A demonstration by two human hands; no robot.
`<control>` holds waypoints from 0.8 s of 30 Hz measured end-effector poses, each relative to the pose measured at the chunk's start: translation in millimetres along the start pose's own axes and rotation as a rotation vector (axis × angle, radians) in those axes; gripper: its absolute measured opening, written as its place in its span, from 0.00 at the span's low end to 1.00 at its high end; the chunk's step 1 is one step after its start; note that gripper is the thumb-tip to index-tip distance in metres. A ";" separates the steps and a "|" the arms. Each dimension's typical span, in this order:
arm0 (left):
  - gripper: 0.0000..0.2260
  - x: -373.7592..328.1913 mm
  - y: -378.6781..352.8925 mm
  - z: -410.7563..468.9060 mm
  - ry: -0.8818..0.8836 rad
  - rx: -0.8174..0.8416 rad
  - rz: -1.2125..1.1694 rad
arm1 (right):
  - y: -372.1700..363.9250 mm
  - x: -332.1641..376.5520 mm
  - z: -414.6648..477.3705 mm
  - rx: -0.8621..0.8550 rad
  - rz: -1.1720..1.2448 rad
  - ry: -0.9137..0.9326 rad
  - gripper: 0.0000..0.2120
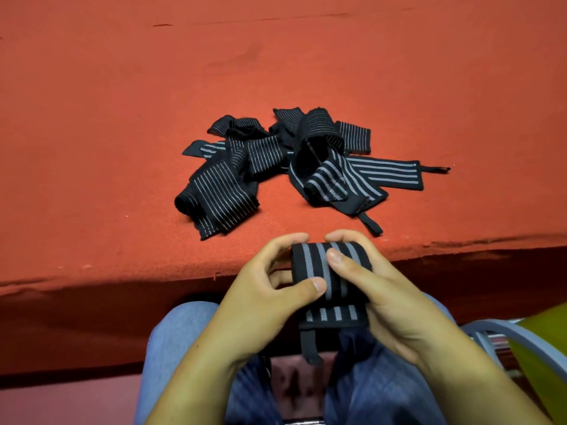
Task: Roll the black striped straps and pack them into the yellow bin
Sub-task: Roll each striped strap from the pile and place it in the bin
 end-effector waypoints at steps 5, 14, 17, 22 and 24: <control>0.32 -12.7 -5.3 -2.4 -0.156 0.056 0.007 | -1.3 0.4 -0.5 -0.010 -0.021 -0.009 0.23; 0.32 -15.0 -12.6 -3.7 -0.142 0.129 0.015 | 1.6 10.9 -4.7 -0.034 -0.119 0.099 0.19; 0.27 -20.0 -14.4 -3.1 -0.135 0.115 0.066 | 6.0 16.2 -7.5 -0.049 -0.198 0.142 0.20; 0.25 -27.5 -14.3 0.5 -0.144 0.109 0.106 | 4.5 25.2 -15.9 -0.055 -0.222 0.170 0.24; 0.24 -35.0 -15.2 2.2 -0.181 0.107 0.116 | 2.3 30.3 -19.7 -0.057 -0.220 0.167 0.23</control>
Point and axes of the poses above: each hand's wrist, its own z-axis towards the middle knuckle, its own y-axis out of the back of the hand, x = y × z, the point moved 9 cm from there along z, towards the middle knuckle, and after that the axes turned 13 degrees about x, right-handed, at the moved point
